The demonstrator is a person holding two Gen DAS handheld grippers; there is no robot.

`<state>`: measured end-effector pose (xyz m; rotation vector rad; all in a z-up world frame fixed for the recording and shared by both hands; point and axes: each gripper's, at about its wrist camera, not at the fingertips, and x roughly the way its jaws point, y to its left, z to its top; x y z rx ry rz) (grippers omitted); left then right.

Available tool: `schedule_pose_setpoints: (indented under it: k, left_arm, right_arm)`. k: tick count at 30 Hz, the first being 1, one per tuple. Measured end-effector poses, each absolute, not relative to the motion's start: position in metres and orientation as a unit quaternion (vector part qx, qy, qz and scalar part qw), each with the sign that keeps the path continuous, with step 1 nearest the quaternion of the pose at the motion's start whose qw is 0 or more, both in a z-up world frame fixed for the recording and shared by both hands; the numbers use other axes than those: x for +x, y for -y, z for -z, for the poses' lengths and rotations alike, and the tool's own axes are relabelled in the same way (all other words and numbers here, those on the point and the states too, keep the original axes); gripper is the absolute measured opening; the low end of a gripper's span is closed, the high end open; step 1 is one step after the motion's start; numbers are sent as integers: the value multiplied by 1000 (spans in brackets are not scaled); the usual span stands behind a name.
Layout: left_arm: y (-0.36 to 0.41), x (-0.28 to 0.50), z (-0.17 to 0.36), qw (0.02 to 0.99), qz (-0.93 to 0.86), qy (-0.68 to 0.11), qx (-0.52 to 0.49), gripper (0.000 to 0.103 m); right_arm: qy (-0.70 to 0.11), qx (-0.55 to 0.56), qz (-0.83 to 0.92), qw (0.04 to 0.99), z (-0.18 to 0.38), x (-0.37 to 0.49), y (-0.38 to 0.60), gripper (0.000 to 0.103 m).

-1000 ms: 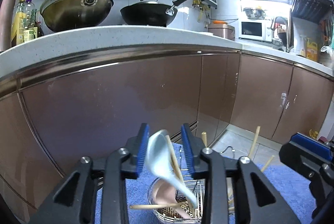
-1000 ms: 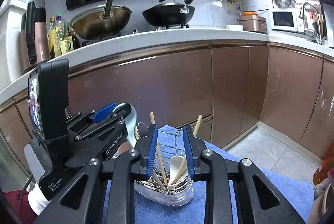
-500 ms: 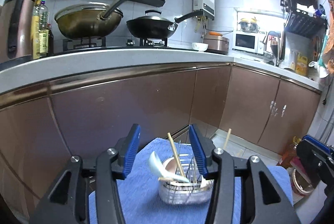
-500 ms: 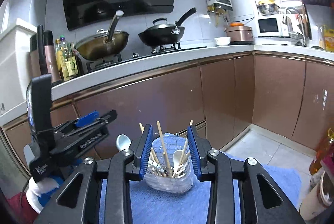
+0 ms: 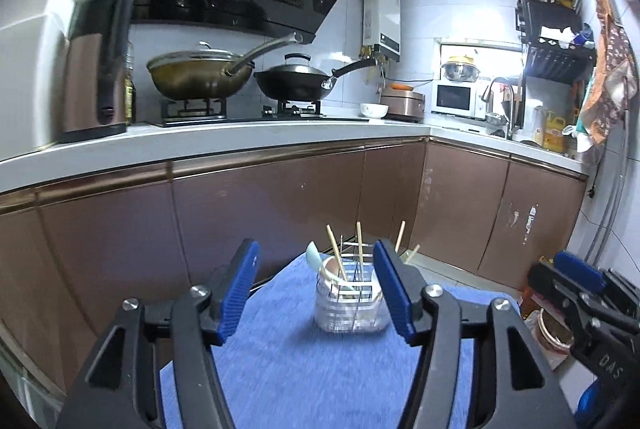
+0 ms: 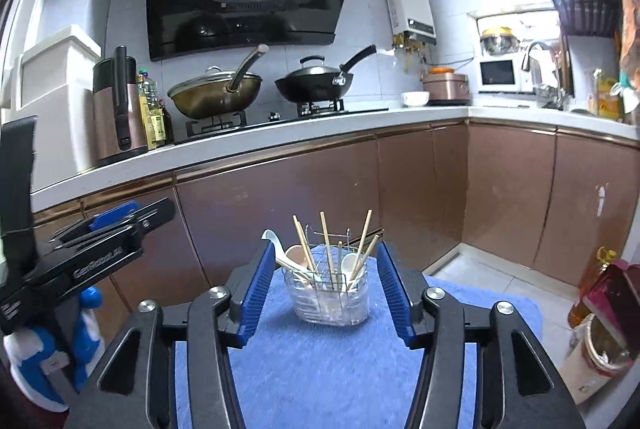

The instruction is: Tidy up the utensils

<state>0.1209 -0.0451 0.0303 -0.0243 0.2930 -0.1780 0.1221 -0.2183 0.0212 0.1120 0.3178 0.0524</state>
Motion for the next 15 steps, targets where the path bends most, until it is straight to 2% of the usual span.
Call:
schedule_pose_setpoints:
  k: [2, 9, 15]
  left_arm:
    - [40, 106, -30, 986, 83, -141, -12, 58]
    - [26, 59, -30, 992, 49, -117, -8, 68]
    - [23, 41, -34, 994, 23, -106, 6, 74]
  right_arm:
    - [-148, 55, -16, 987, -23, 105, 217, 65]
    - [-123, 51, 26, 991, -27, 62, 218, 75]
    - [-105, 50, 62, 991, -32, 41, 225, 91]
